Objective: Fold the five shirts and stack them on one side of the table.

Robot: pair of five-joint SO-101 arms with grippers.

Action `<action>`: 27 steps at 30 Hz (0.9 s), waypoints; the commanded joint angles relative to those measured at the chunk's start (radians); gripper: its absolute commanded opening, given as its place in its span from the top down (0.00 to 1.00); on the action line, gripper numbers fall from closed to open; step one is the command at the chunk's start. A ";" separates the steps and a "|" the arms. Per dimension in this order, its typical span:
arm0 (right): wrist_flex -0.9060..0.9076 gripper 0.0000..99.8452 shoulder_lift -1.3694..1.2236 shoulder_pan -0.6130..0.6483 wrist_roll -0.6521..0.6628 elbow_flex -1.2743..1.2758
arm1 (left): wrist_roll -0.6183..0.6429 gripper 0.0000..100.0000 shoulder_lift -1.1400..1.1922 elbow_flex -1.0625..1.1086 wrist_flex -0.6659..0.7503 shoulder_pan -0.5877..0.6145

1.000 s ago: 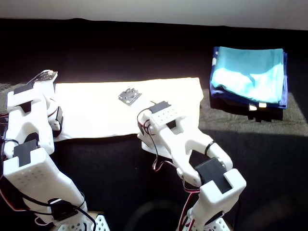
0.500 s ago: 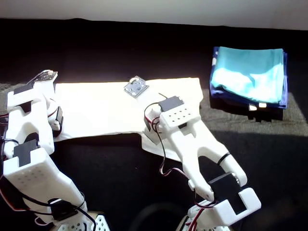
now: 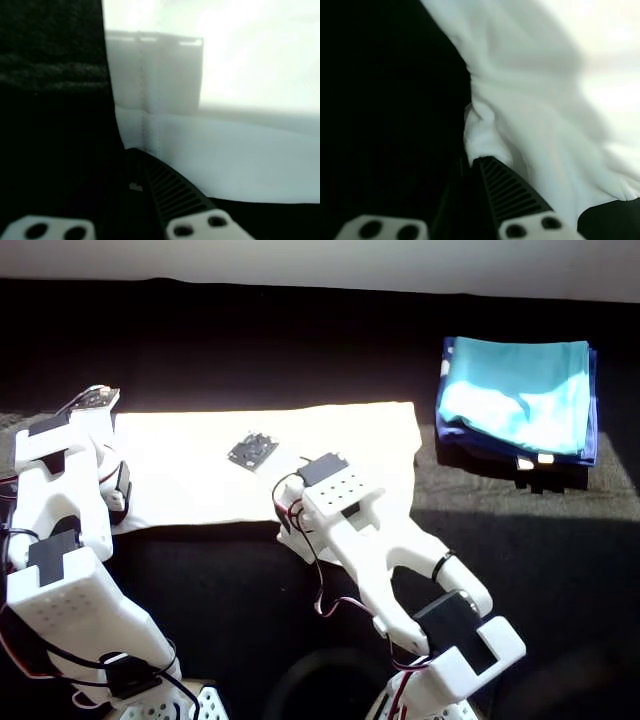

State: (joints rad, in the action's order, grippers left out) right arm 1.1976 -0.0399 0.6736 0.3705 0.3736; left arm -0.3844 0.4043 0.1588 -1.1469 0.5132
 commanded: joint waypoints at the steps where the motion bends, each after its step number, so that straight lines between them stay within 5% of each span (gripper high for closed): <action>1: 0.012 0.99 -0.002 0.005 -0.005 -0.002 | 0.005 0.99 0.004 0.004 0.028 -0.008; 11: 0.203 0.98 0.087 0.004 -0.005 -0.090 | 0.005 0.99 0.004 0.004 0.028 -0.008; 20: 0.274 0.87 0.160 0.002 -0.005 -0.151 | 0.006 0.99 0.004 0.004 0.028 -0.008; 27: 0.064 0.93 0.160 -0.262 -0.005 -0.013 | 0.006 0.99 0.004 0.005 0.028 -0.008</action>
State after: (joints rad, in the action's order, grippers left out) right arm 1.3495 0.0706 0.5478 0.3705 0.3291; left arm -0.3844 0.4043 0.1588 -1.1469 0.5132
